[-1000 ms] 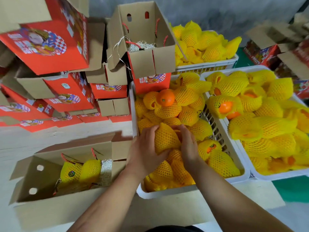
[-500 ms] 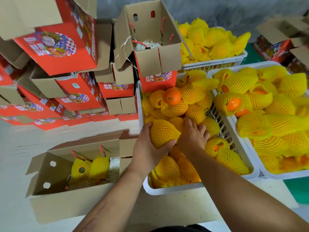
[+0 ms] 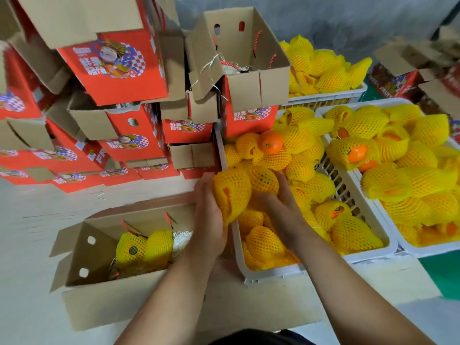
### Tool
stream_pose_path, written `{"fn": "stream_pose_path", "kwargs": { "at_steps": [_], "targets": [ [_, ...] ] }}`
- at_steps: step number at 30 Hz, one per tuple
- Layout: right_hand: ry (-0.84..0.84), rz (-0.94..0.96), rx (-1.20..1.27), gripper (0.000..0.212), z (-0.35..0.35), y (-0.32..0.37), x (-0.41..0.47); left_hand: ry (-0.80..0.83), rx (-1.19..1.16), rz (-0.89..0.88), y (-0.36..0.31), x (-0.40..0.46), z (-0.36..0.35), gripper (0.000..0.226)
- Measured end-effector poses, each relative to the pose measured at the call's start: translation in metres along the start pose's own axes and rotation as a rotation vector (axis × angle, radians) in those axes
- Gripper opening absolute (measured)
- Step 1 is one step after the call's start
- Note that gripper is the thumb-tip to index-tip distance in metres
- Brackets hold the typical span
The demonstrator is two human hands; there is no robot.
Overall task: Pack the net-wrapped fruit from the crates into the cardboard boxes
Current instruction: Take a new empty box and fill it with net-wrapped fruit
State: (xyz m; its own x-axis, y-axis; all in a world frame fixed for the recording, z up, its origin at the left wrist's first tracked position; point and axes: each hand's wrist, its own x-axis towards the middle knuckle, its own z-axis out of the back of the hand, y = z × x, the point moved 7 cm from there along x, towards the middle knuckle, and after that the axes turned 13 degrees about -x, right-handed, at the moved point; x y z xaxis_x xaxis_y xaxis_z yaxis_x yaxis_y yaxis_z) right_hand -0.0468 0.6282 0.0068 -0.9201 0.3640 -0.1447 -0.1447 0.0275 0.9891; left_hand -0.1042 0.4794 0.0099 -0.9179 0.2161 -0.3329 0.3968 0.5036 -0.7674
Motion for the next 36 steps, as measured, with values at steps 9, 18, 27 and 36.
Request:
{"fn": "stream_pose_path", "kwargs": {
  "at_steps": [9, 18, 27, 36],
  "targets": [
    [-0.109, 0.049, -0.227, 0.050, -0.119, 0.001, -0.014, -0.035, 0.057, 0.350, -0.069, -0.001, 0.120, 0.038],
    [0.216, -0.134, -0.614, 0.046, -0.236, -0.041, -0.020, -0.199, 0.074, 0.254, -0.121, 0.017, 0.266, 0.040],
    [0.381, -0.676, -1.063, 0.085, -0.228, -0.122, 0.004, -0.165, 0.511, 0.259, -0.113, 0.019, 0.291, 0.040],
    [0.356, -0.470, -0.353, 0.043, -0.299, -0.049, -0.042, 0.004, 0.653, 0.163, -0.101, 0.023, 0.279, 0.048]
  ]
}}
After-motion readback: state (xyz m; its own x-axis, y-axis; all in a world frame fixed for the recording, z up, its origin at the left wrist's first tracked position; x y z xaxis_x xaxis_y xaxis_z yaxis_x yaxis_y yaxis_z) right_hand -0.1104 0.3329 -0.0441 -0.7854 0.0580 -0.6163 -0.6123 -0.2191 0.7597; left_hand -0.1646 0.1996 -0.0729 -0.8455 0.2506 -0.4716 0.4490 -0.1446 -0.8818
